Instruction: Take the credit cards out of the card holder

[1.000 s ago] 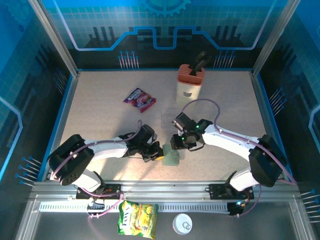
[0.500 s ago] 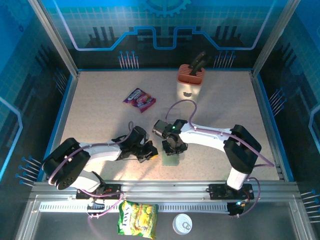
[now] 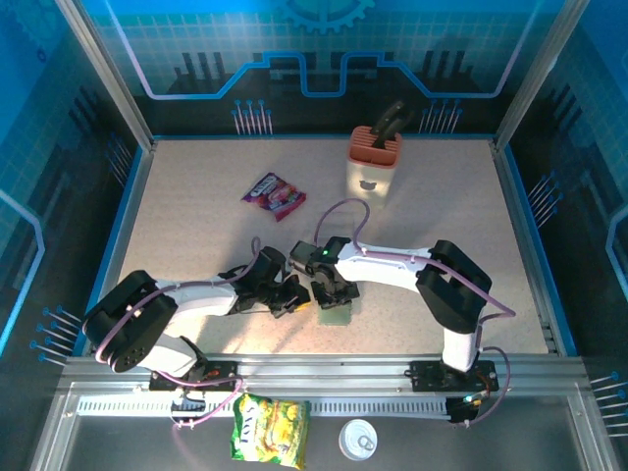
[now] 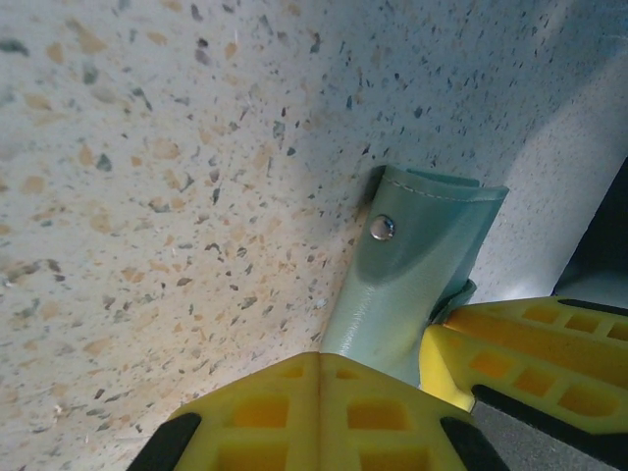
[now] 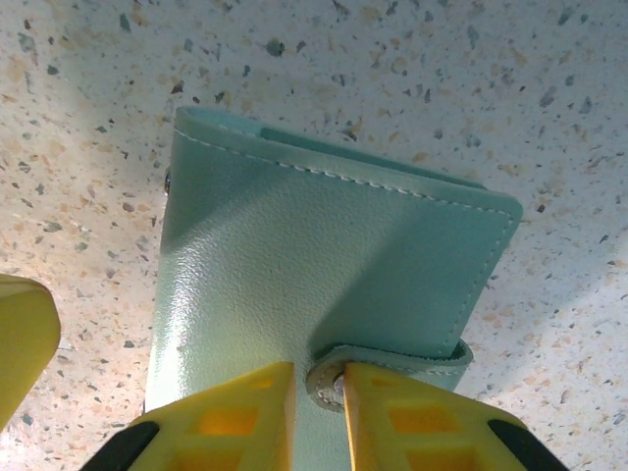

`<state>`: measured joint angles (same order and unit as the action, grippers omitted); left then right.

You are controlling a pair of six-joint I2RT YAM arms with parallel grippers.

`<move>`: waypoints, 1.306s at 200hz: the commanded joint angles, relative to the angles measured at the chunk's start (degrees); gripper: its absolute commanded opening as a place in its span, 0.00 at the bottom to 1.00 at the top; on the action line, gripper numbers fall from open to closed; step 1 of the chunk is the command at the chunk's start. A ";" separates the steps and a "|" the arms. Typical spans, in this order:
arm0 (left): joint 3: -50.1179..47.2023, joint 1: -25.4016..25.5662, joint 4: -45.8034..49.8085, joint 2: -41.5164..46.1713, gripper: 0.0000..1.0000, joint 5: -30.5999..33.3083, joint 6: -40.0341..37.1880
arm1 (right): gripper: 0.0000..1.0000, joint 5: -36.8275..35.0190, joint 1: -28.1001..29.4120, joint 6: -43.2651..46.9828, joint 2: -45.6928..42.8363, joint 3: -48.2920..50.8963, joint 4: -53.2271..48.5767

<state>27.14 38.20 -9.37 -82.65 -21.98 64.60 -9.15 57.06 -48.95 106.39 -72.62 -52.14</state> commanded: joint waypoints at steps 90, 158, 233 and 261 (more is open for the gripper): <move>3.83 1.51 2.95 0.74 0.00 -0.90 0.51 | 0.23 -3.29 0.16 -0.86 -3.29 0.48 -2.37; 4.60 2.40 1.90 -1.53 0.00 0.18 2.15 | 0.33 -0.22 -1.61 0.66 -4.47 3.77 1.29; 5.65 2.80 3.21 -1.55 0.00 0.54 2.61 | 0.28 6.03 -3.44 3.15 -1.71 8.75 8.81; 7.89 4.20 4.49 -2.45 0.00 1.03 2.58 | 0.23 6.20 -4.27 2.90 -1.71 10.39 9.56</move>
<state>32.01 41.12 -7.01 -83.77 -21.82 66.15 -6.11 53.41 -46.30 102.10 -65.60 -46.70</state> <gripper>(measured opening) 0.041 0.241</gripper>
